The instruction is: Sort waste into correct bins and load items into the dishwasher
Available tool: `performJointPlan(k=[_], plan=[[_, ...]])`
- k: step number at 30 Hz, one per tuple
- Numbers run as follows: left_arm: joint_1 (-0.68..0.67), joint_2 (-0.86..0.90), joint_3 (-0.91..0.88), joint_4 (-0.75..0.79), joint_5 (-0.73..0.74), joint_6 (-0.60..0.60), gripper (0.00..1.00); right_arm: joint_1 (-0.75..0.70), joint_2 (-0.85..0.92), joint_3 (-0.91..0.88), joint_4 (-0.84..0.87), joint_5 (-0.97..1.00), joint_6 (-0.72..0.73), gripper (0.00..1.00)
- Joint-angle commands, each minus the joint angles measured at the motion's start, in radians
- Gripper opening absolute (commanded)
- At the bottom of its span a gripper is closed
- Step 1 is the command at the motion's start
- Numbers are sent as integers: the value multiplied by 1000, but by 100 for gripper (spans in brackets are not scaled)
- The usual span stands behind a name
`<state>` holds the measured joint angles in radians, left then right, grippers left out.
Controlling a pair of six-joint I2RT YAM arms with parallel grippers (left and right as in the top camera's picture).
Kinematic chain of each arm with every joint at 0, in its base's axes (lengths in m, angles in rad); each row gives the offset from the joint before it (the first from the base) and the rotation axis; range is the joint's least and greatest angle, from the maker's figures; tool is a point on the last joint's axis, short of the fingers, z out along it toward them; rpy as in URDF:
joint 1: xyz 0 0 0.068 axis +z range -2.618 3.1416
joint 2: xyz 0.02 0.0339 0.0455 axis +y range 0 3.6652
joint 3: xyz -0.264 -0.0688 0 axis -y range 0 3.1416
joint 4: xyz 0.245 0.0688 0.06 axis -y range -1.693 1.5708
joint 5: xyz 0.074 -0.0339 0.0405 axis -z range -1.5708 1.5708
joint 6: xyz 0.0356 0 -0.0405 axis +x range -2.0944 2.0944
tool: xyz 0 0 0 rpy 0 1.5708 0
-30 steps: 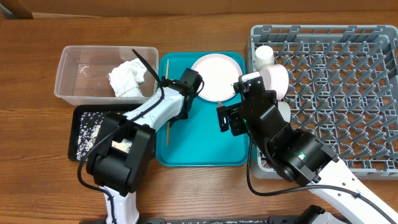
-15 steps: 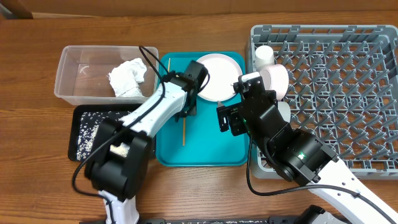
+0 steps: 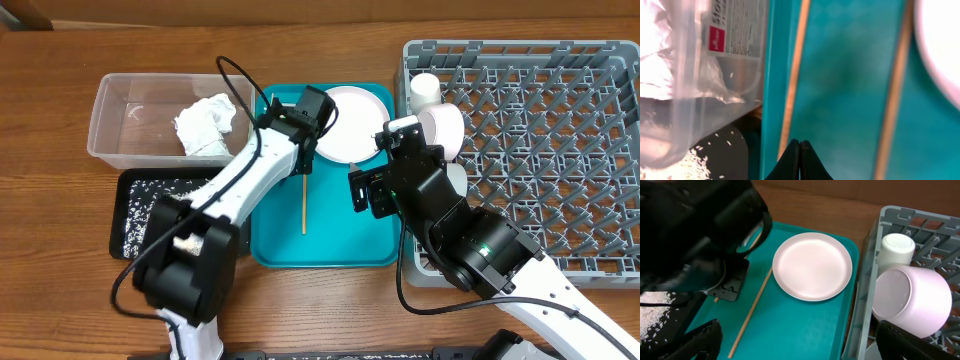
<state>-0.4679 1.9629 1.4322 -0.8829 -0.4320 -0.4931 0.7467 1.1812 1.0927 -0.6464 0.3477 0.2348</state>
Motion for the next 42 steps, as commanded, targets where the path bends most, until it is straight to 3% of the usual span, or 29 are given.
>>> performJointPlan(k=[1,6,16,24,35,42], plan=[[2,62,-9,2,-113,10,4,-3,-1,2,5,14,0,100],[3,130,-9,19,-203,-13,4,-3,-1,2,5,14,0,100],[3,203,-10,44,-249,-16,4,-3,-1,2,5,14,0,100],[-6,193,-3,43,-93,23,4,-3,-1,2,5,14,0,100],[-29,2,18,57,21,26,4,-3,-1,2,5,15,0,100],[6,-185,59,-5,-49,6,8,-3,-1,2,5,15,0,100]])
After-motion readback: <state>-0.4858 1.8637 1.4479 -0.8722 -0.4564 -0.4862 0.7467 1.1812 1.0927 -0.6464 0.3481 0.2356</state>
